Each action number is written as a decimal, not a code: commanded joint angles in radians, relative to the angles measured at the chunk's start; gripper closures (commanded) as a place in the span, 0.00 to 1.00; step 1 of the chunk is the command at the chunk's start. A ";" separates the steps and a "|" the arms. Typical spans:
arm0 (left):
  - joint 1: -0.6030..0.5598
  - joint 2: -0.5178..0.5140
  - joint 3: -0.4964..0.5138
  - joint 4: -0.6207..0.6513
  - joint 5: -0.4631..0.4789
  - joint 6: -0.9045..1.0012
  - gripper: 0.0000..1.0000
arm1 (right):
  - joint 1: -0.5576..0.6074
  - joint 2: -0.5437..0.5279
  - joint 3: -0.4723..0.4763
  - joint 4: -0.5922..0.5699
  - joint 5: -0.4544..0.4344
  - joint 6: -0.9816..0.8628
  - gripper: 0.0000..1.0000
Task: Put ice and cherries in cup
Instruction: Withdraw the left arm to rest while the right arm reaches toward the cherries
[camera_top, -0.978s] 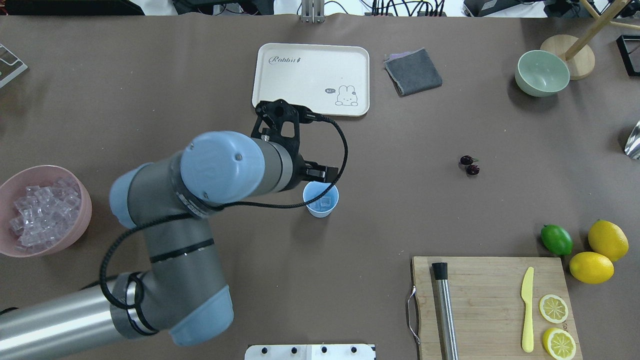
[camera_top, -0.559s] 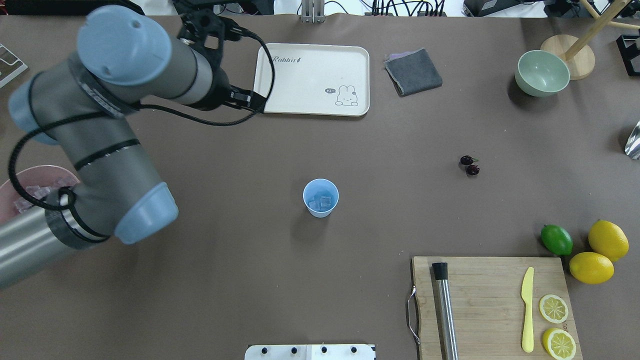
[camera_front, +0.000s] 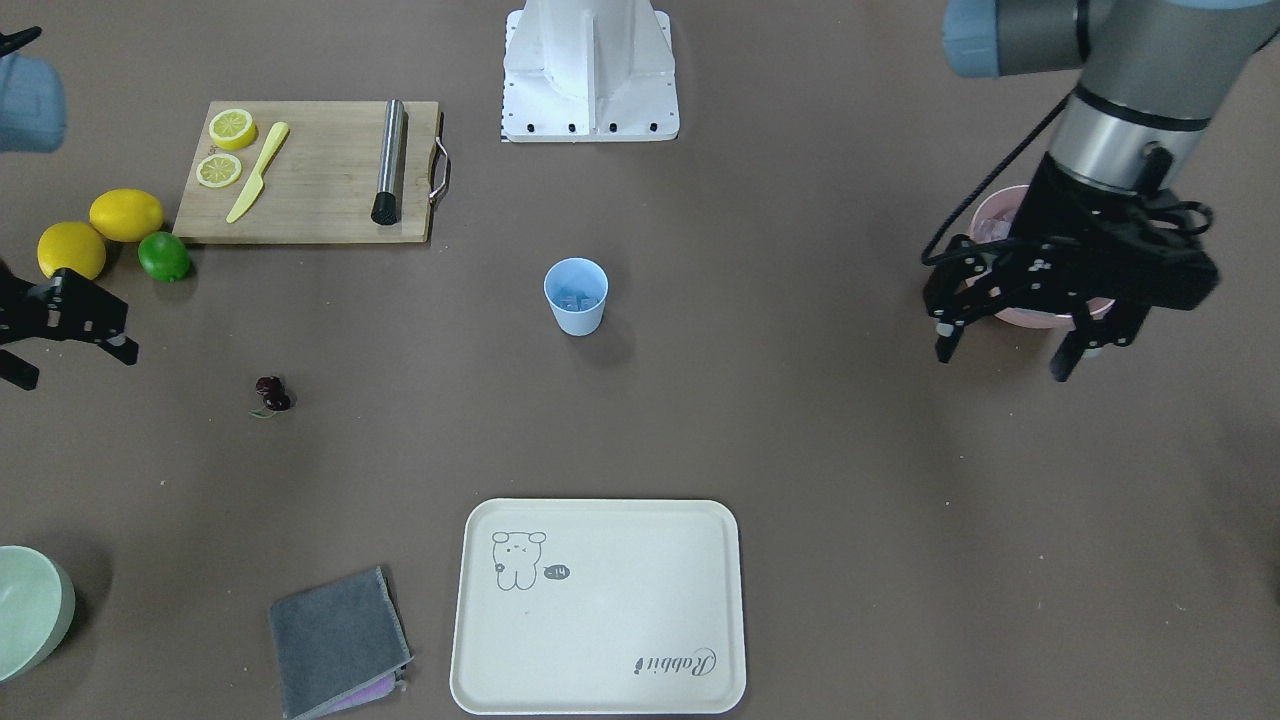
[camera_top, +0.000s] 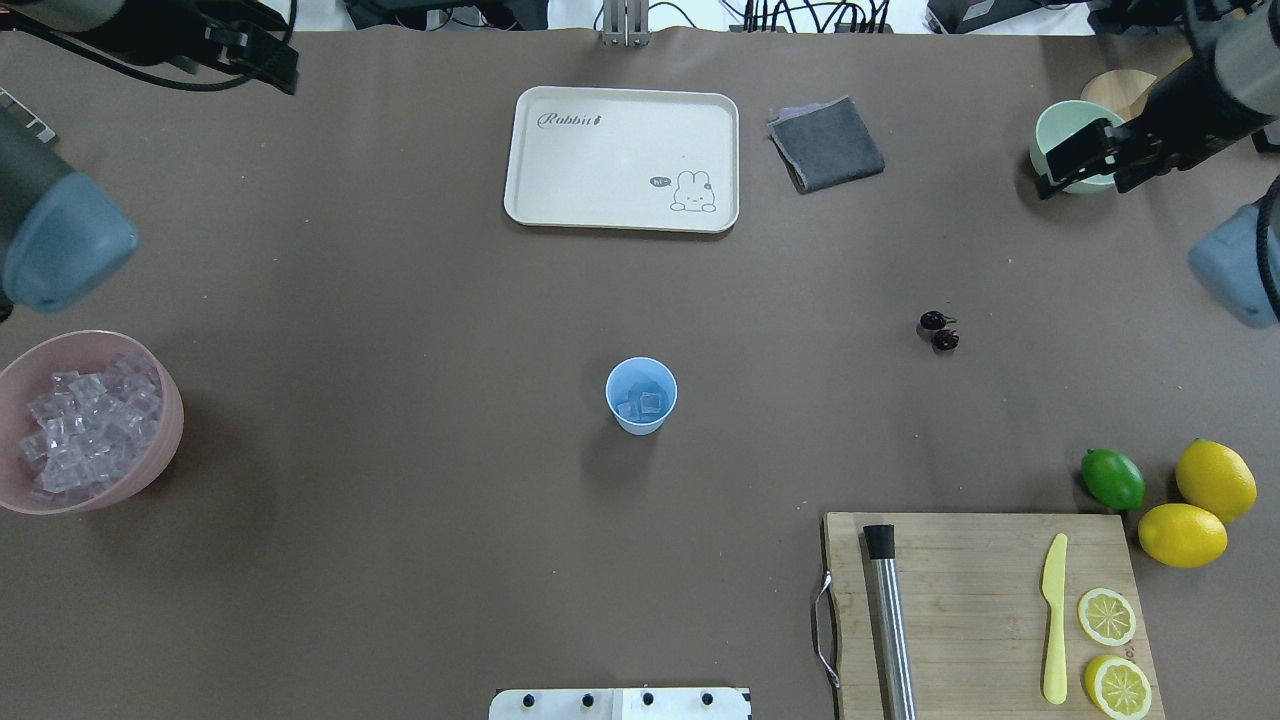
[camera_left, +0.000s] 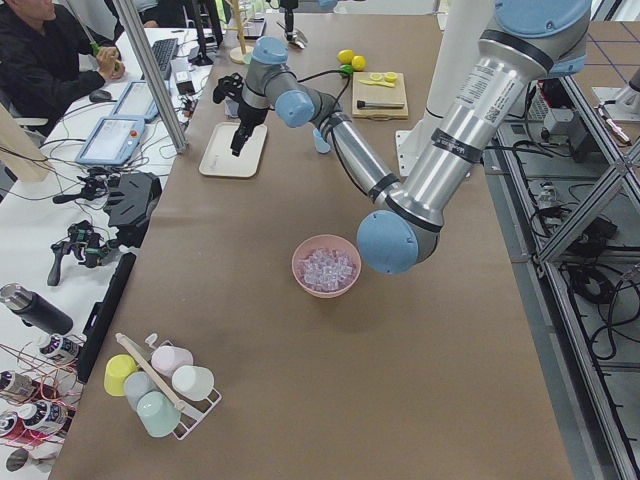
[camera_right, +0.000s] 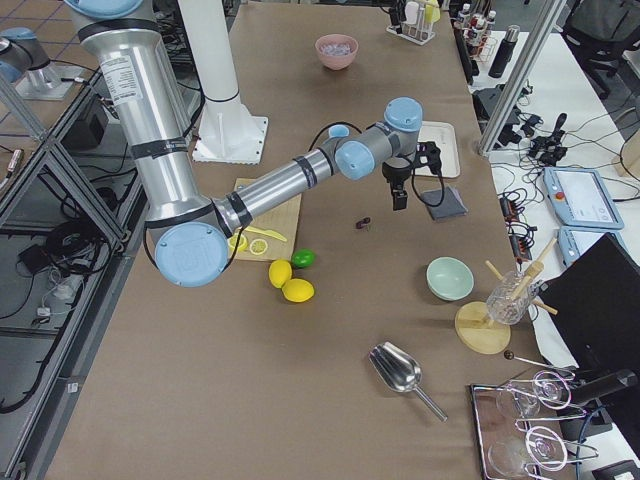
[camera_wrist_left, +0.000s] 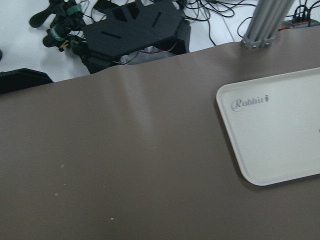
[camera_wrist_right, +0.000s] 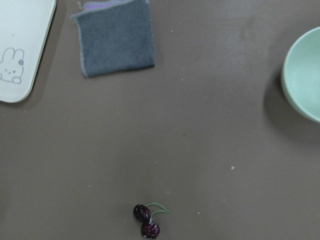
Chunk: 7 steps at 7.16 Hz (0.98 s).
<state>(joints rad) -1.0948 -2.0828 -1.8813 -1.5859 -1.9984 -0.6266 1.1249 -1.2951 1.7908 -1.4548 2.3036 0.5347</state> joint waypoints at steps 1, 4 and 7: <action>-0.077 0.007 -0.009 0.044 -0.034 0.045 0.02 | -0.152 0.002 -0.022 0.022 -0.103 0.017 0.00; -0.089 0.001 -0.009 0.072 -0.036 0.061 0.02 | -0.209 0.002 -0.139 0.138 -0.110 0.022 0.00; -0.088 -0.006 -0.010 0.072 -0.036 0.061 0.02 | -0.215 -0.001 -0.206 0.212 -0.110 0.031 0.02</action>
<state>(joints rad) -1.1834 -2.0871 -1.8903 -1.5142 -2.0340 -0.5664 0.9143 -1.2926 1.5968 -1.2545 2.1937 0.5622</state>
